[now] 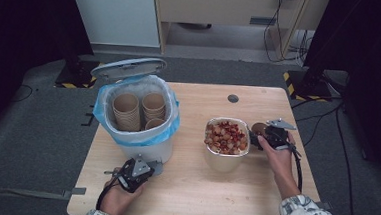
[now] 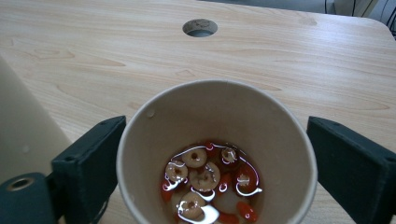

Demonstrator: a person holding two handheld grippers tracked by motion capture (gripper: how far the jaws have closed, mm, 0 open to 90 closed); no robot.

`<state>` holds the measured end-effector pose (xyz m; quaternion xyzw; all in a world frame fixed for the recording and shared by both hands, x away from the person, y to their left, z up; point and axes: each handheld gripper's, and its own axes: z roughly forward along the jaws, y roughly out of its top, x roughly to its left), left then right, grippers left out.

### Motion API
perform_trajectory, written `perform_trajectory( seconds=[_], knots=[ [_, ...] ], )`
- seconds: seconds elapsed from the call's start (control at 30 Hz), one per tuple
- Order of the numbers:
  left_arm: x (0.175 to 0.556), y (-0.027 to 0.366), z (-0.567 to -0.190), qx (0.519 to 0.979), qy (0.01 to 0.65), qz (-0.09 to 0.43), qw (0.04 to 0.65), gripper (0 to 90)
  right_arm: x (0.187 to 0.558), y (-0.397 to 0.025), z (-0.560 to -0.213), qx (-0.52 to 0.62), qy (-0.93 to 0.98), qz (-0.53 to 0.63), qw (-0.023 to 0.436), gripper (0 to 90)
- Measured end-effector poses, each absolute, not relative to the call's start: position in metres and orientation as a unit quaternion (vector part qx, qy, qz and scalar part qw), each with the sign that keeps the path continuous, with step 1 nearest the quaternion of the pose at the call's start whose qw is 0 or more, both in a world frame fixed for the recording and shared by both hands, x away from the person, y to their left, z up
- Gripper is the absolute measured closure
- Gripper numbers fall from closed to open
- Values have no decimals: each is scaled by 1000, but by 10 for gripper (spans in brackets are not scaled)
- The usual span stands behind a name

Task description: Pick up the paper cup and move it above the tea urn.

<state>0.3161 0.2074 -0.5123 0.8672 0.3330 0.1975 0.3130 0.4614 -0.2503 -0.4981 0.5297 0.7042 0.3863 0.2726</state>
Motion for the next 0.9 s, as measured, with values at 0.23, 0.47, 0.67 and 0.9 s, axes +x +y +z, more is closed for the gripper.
perform_trajectory(
  seconds=[0.23,0.47,0.67,0.9],
  knots=[
    [316,208,-512,867,333,197,313,899,465,-250,-505,535,703,387,264,114],
    [316,208,-512,867,333,197,314,899,467,-248,-507,534,699,396,264,175],
    [316,208,-512,867,333,197,314,899,467,-248,-507,527,702,399,265,201],
    [316,208,-512,867,333,197,314,899,466,-249,-506,507,712,400,275,226]
  ],
)
